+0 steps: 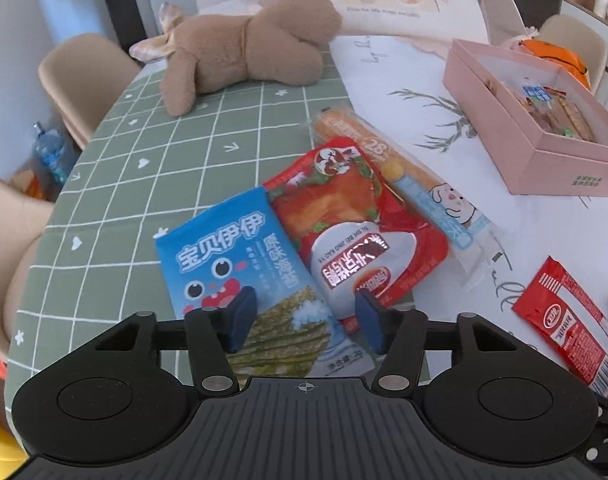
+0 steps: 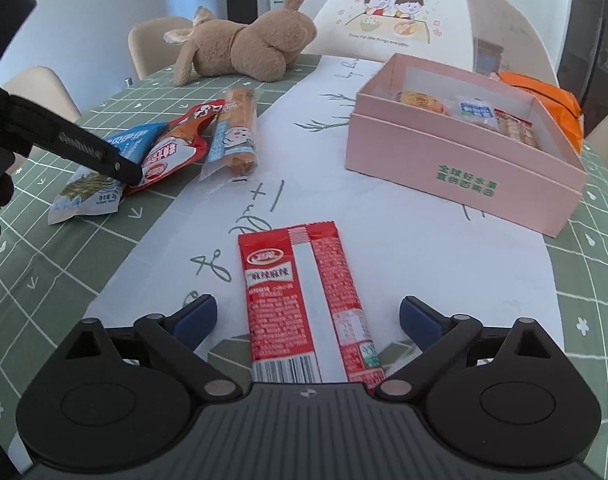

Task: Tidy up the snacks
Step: 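Carry the blue seaweed packet aside and set it on the tablecloth with the left gripper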

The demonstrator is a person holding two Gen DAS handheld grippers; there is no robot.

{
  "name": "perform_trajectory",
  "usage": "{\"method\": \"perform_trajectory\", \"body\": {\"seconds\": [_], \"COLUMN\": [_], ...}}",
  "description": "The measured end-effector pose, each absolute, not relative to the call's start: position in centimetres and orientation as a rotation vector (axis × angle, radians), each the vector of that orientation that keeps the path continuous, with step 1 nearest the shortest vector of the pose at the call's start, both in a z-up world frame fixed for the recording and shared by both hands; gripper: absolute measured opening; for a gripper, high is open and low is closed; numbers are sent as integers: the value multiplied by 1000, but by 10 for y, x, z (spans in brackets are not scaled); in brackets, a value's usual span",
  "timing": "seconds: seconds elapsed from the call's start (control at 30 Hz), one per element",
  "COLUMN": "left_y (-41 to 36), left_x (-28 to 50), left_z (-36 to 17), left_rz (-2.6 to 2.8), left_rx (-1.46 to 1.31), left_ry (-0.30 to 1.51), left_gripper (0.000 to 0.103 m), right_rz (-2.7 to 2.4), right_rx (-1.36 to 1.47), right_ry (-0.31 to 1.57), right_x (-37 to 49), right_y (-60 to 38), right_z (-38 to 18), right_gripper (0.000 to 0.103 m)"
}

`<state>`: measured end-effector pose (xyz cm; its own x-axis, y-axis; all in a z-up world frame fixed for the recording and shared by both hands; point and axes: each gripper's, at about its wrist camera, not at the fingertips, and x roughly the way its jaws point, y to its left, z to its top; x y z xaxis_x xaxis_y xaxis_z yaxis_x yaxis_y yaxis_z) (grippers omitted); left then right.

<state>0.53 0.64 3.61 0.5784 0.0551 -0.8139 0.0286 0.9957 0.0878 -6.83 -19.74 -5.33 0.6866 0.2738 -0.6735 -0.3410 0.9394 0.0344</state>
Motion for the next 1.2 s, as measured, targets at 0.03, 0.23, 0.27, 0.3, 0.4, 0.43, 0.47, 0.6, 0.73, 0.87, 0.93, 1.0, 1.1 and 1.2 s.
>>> {"method": "perform_trajectory", "body": {"seconds": [0.03, 0.23, 0.27, 0.3, 0.4, 0.43, 0.47, 0.6, 0.73, 0.87, 0.93, 1.0, 1.1, 1.2], "left_y": [8, 38, 45, 51, 58, 57, 56, 52, 53, 56, 57, 59, 67, 82], "left_x": [6, 0, -2, -3, -6, -6, -5, -4, -5, -5, -4, -4, -5, -10], "left_z": [37, 43, 43, 43, 42, 42, 42, 39, 39, 39, 39, 39, 42, 47], "left_rz": [13, 99, 129, 151, 175, 175, 175, 178, 169, 158, 151, 144, 132, 129], "left_rx": [81, 17, 6, -3, 0, 7, 16, 36, 25, 12, 6, 1, -40, -115], "left_ry": [956, 956, 959, 963, 974, 975, 976, 973, 964, 957, 953, 951, 939, 915], "left_gripper": [61, 58, 58, 58, 58, 58, 58, 58, 60, 61, 61, 61, 61, 59], "right_rz": [344, 343, 343, 342, 340, 340, 339, 336, 336, 324, 322, 334, 381, 413], "right_rx": [-95, -84, -83, -83, -81, -82, -82, -82, -81, -78, -81, -95, -117, -128], "right_ry": [731, 690, 690, 689, 687, 687, 687, 687, 689, 716, 744, 774, 836, 783], "right_x": [-70, -74, -74, -74, -75, -75, -75, -75, -75, -72, -67, -62, -46, -32], "right_y": [-199, -203, -203, -203, -202, -202, -202, -201, -202, -199, -198, -195, -189, -174], "right_z": [-54, -59, -59, -58, -59, -59, -59, -59, -59, -58, -55, -53, -44, -22], "right_gripper": [99, 103, 103, 103, 103, 103, 103, 103, 103, 103, 103, 103, 96, 92]}}
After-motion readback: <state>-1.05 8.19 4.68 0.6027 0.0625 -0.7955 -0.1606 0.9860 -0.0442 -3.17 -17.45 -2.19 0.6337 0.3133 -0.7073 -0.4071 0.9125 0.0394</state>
